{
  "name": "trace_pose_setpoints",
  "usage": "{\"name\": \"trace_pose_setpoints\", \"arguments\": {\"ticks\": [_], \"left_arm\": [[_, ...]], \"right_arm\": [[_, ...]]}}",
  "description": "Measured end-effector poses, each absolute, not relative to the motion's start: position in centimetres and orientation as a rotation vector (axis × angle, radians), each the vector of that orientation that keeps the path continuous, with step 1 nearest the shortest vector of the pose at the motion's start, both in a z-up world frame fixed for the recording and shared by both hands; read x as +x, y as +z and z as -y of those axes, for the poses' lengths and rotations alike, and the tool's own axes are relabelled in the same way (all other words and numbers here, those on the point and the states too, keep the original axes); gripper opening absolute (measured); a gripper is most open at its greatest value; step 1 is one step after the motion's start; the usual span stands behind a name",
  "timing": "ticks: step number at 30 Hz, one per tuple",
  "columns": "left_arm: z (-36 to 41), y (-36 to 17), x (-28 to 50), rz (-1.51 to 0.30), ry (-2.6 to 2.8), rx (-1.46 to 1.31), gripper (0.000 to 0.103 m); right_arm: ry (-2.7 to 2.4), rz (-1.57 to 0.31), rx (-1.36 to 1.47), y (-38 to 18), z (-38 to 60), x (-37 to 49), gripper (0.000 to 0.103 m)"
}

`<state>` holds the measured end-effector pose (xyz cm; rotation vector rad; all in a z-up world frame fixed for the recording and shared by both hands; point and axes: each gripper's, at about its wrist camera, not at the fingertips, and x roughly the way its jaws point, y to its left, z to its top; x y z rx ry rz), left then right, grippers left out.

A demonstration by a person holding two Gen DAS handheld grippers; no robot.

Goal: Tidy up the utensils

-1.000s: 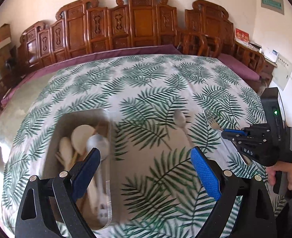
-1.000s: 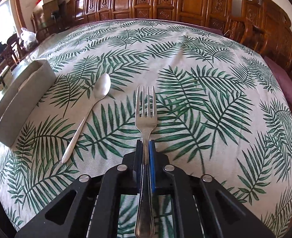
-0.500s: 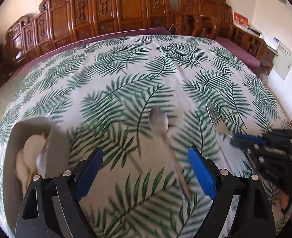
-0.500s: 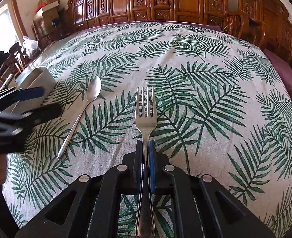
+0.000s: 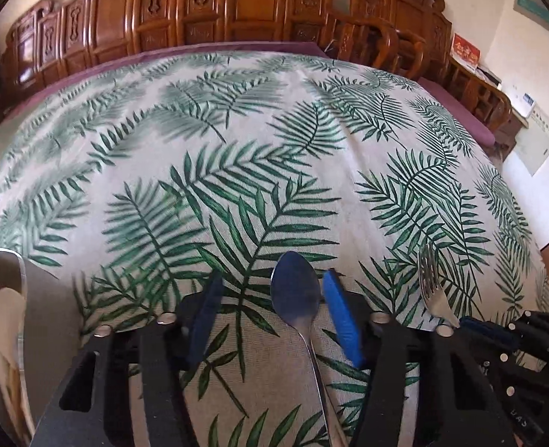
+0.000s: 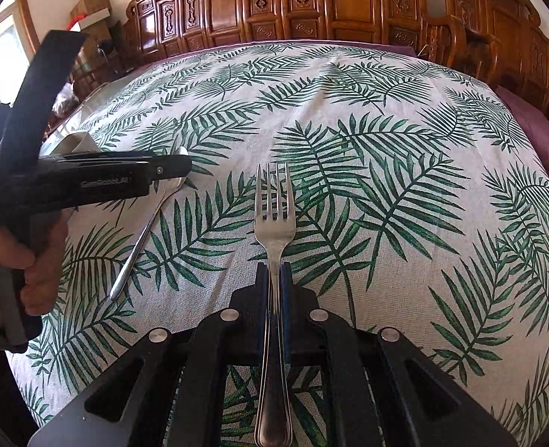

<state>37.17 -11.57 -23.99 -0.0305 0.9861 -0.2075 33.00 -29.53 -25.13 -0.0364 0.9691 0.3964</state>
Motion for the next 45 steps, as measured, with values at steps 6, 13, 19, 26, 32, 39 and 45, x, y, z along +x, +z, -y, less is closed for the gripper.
{"name": "trace_pose_setpoints", "arguments": {"ticks": [6,13,19,26,32,39,45], "left_arm": [[12.1,-24.1,37.1,-0.971,-0.222,0.002,0.027],[12.6,-23.4,36.3,-0.973,-0.262,0.009,0.003],[12.7,-21.6,34.5,-0.95,-0.273,0.021,0.002],[11.2,-18.5,32.1,-0.914,-0.263,0.048,0.002],[8.1,-15.8,30.4,-0.875,-0.247,0.04,0.002],[3.3,-14.0,28.5,-0.848,-0.22,0.005,0.002],[-0.2,-13.0,27.8,-0.826,-0.204,-0.015,0.002]], "right_arm": [[0.398,-0.971,-0.027,-25.1,29.6,33.0,0.009],[0.395,-0.967,-0.035,-25.2,29.5,33.0,0.009],[0.375,-0.951,-0.076,-25.2,28.8,32.8,0.009],[0.35,-0.936,-0.075,-25.1,28.2,32.2,0.008],[0.369,-0.901,-0.07,-23.9,26.4,30.7,0.008],[0.397,-0.865,-0.084,-22.5,23.6,28.8,0.008],[0.405,-0.851,-0.093,-21.8,22.2,28.1,0.008]]}}
